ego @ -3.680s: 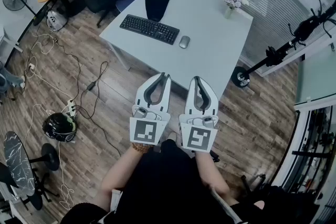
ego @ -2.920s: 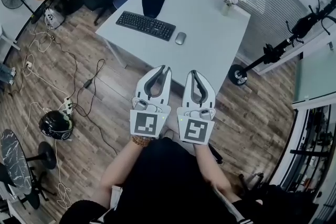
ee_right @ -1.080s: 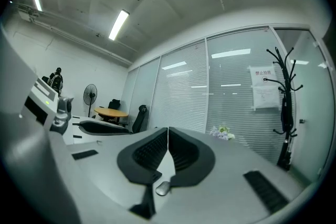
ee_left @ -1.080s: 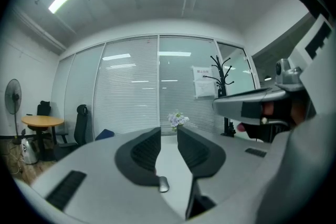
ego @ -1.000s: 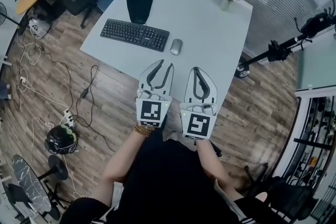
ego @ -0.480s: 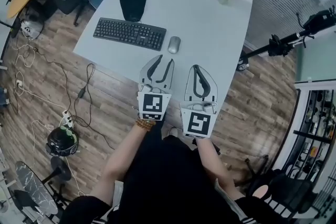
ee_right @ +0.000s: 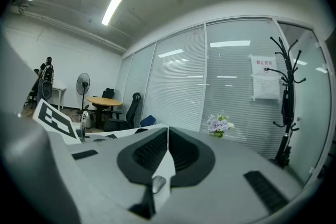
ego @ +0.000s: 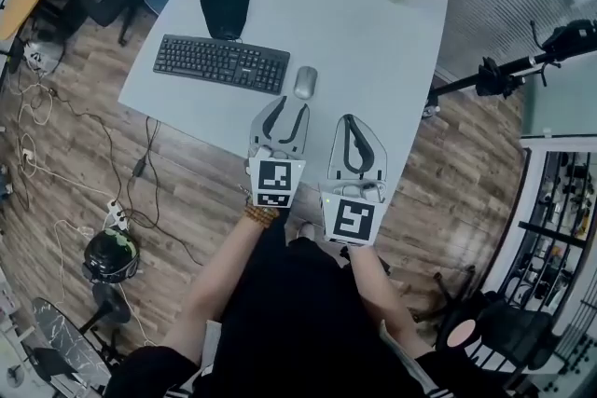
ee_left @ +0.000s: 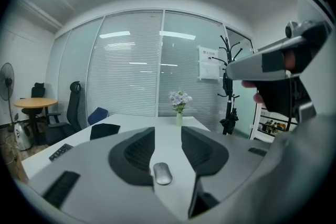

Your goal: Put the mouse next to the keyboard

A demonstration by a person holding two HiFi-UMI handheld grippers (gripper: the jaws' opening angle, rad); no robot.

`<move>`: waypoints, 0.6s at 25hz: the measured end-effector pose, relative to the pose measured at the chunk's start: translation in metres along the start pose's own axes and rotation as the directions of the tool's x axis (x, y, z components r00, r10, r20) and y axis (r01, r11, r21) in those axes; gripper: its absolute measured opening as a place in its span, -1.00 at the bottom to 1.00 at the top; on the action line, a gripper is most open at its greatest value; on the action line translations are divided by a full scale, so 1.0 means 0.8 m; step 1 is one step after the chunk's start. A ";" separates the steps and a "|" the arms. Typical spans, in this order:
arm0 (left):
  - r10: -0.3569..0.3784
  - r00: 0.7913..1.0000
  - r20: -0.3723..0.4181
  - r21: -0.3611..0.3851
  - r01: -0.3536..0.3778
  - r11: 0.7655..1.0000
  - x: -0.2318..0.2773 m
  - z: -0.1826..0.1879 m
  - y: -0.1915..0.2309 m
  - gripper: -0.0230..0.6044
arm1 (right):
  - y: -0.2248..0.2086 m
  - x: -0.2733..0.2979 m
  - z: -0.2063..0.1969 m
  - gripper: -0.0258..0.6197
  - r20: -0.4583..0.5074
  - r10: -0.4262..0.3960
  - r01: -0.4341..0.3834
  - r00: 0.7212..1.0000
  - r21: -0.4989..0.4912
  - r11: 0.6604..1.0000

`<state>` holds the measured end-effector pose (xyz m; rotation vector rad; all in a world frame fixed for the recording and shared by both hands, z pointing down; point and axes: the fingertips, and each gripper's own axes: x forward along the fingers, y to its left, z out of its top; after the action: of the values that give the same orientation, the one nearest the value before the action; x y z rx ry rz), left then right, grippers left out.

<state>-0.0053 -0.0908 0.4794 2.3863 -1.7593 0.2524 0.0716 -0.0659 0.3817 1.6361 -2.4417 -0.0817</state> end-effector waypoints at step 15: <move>-0.028 0.994 -0.110 -0.002 0.028 1.000 0.069 -0.066 0.014 -0.37 | -0.017 0.053 -0.020 -0.92 -0.035 -0.056 0.056 0.998 -0.008 0.998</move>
<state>-0.0020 -0.1328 0.5436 2.3465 -1.6766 0.3714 0.0717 -0.1092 0.4009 1.6891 -2.3676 -0.0695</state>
